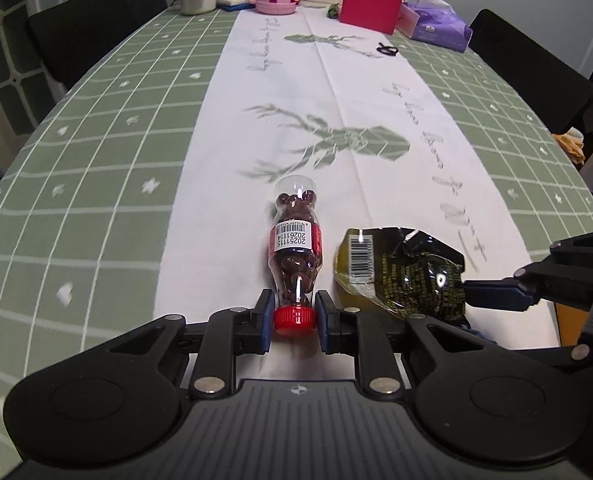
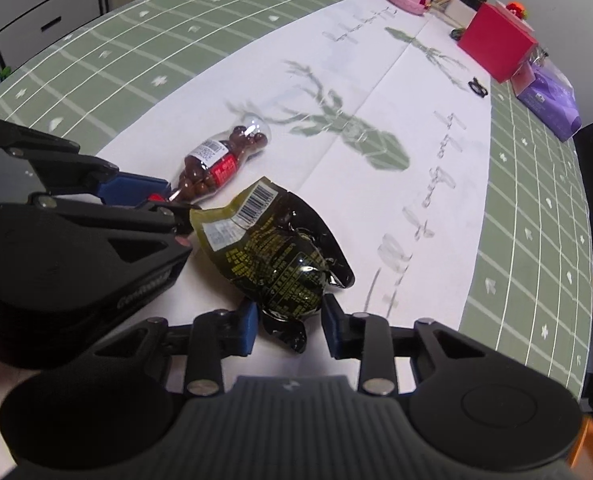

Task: Organize snacks

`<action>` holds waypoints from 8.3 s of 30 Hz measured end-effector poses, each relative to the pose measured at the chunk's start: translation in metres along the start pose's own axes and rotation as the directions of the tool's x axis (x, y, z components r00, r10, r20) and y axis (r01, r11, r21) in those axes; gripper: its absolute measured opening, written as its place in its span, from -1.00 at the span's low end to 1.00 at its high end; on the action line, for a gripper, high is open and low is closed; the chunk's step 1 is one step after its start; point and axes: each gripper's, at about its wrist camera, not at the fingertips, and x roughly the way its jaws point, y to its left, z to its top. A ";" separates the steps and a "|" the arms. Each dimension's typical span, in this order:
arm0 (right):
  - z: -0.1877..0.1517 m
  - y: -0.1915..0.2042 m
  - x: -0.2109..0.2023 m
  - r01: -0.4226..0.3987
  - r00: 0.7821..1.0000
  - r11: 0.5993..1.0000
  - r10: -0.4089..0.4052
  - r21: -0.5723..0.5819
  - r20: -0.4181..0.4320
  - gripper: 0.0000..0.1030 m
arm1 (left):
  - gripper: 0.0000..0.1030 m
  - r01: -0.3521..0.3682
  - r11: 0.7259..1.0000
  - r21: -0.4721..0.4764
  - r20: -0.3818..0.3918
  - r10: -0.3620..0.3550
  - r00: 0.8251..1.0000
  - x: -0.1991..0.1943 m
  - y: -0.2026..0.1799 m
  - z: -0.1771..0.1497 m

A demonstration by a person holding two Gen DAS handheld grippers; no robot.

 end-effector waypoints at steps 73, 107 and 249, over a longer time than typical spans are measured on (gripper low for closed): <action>-0.164 0.088 -0.063 -0.070 0.921 0.959 -0.044 0.275 0.388 -0.16 | 0.13 0.072 0.995 0.071 0.117 -0.080 0.990 -0.086 0.010 -0.139; -0.187 0.090 -0.127 -0.057 0.893 0.954 -0.082 0.293 0.442 -0.25 | -0.34 0.074 0.997 -0.033 0.134 -0.069 0.989 -0.128 0.003 -0.149; -0.330 0.097 -0.298 0.228 0.672 0.857 -0.482 0.462 0.562 0.93 | 0.84 -0.034 0.968 0.249 0.574 -0.119 0.810 -0.280 -0.101 -0.221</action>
